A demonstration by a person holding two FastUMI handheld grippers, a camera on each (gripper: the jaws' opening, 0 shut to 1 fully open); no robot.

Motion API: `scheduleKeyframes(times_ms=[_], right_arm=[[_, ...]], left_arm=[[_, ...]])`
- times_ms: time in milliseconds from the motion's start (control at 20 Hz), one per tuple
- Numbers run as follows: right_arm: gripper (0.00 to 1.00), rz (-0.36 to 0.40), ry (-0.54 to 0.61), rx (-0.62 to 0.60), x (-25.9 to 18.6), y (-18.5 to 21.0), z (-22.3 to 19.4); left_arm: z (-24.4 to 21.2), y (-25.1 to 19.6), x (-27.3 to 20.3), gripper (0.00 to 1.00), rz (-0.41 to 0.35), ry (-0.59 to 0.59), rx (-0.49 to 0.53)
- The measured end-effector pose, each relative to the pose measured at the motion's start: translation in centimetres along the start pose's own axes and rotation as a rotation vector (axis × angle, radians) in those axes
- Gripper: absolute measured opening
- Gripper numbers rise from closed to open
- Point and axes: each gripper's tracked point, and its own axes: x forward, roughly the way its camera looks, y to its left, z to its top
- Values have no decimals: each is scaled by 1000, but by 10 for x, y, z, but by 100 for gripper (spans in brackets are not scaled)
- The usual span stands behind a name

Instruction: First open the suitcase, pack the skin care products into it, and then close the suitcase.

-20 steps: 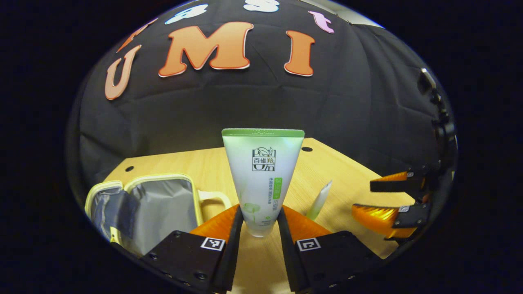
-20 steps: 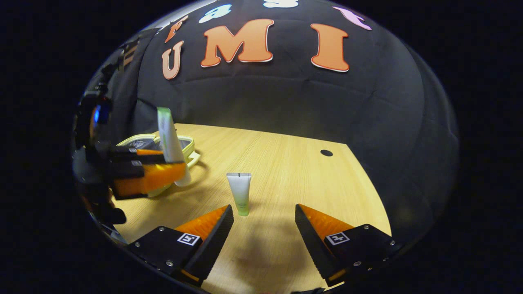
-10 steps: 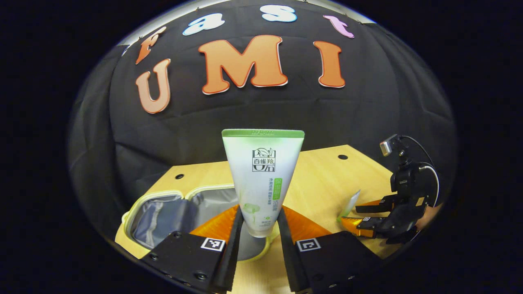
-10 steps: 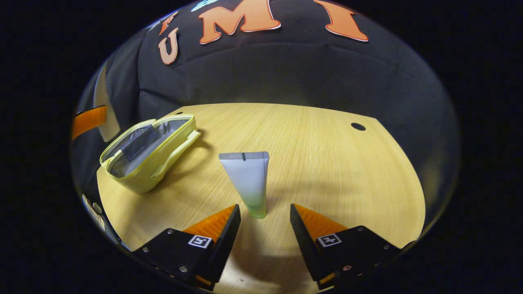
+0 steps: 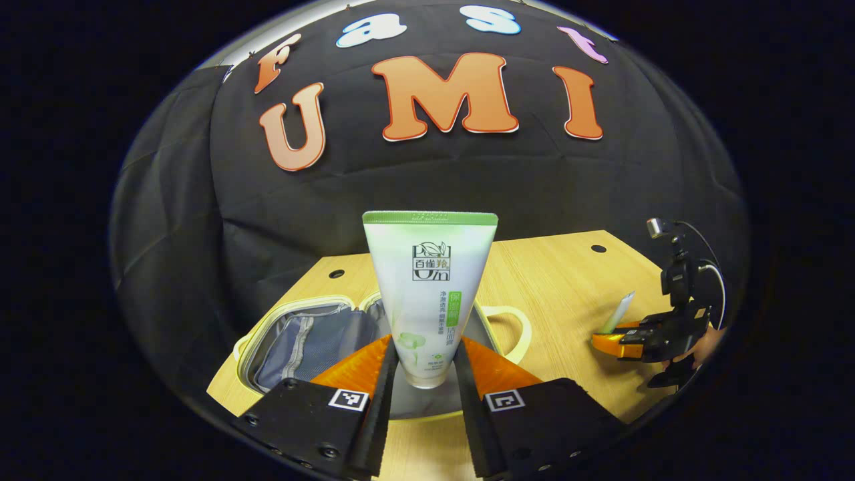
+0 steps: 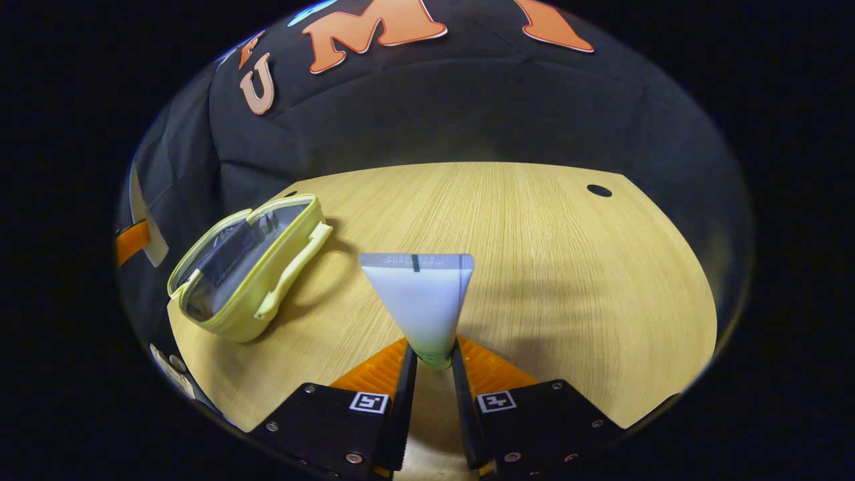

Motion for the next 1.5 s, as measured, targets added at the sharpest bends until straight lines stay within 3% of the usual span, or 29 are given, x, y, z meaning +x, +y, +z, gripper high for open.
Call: scheduleKeyframes(times_ms=[450,650,850,1000,1150,1200,1300,1400,1500], right_arm=[[34,-24,-77,-18,-39,79,45],[34,-5,-91,-30,-40,122,61],[34,13,-81,-38,-32,160,68],[34,28,-67,-54,-25,184,69],[34,42,-38,-20,-14,198,67],[29,44,-29,-8,-11,202,67],[34,54,-13,15,-5,209,65],[34,52,-1,16,-1,212,63],[34,45,22,22,4,212,59]], left_arm=[[-56,50,63,49,-166,191,-27],[-85,42,92,49,-272,312,-93],[-100,44,107,49,-304,393,-86],[-120,40,119,49,-302,476,-144],[-119,34,132,49,-292,483,-125],[-117,32,139,50,-294,480,-110],[-126,29,143,52,-285,533,-93],[-125,27,145,52,-304,520,-89],[-123,24,142,58,-351,498,-111]])
